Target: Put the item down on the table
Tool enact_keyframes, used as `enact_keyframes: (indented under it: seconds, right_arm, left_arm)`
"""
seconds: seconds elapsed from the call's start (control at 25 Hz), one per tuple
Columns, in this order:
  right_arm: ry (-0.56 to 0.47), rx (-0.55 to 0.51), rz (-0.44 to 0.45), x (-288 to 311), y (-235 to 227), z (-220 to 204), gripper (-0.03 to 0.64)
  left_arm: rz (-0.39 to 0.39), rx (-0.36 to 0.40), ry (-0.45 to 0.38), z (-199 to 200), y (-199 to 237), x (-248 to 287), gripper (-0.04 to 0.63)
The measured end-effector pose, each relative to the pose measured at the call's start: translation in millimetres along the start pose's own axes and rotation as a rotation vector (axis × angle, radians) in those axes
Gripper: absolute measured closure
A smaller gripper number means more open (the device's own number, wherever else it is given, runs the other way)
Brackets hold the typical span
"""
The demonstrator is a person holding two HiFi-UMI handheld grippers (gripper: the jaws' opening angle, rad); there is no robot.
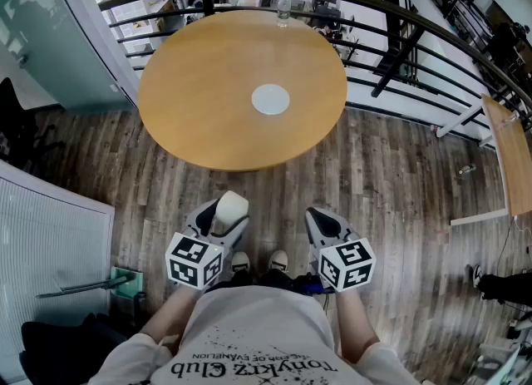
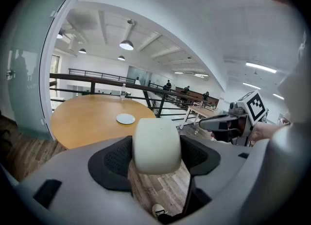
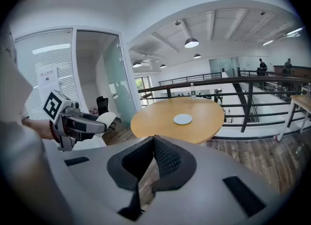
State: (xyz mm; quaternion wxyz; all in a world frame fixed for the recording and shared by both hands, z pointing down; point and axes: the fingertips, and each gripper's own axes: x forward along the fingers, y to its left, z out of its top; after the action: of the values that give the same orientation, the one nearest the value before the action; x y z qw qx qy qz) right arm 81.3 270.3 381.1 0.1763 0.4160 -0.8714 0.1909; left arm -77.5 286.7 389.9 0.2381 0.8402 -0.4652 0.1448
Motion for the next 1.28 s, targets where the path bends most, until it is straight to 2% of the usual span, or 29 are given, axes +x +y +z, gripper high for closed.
enact_keyframes:
  seconds: [0.44,0.8,1.0,1.28]
  right_arm:
    - [0.003,0.005,-0.018,2.5,6.8,-2.1,0.592]
    - [-0.035,0.055,-0.085,5.0,9.3,2.5,0.592]
    - [-0.046,0.079,-0.13,11.8,13.4,10.8,0.592]
    - [-0.032,0.093,-0.157,21.6,23.9,14.5,0.592]
  left_arm:
    - [-0.012,-0.001,0.003,-1.7,7.7,-5.3,0.277]
    - [-0.04,0.0,0.003,-7.8,20.8,-18.8,0.277]
    - [-0.06,-0.009,0.034,-14.9,40.7,-23.9,0.277]
    - [-0.088,0.001,0.03,-1.3,58.5,-26.8,0.277]
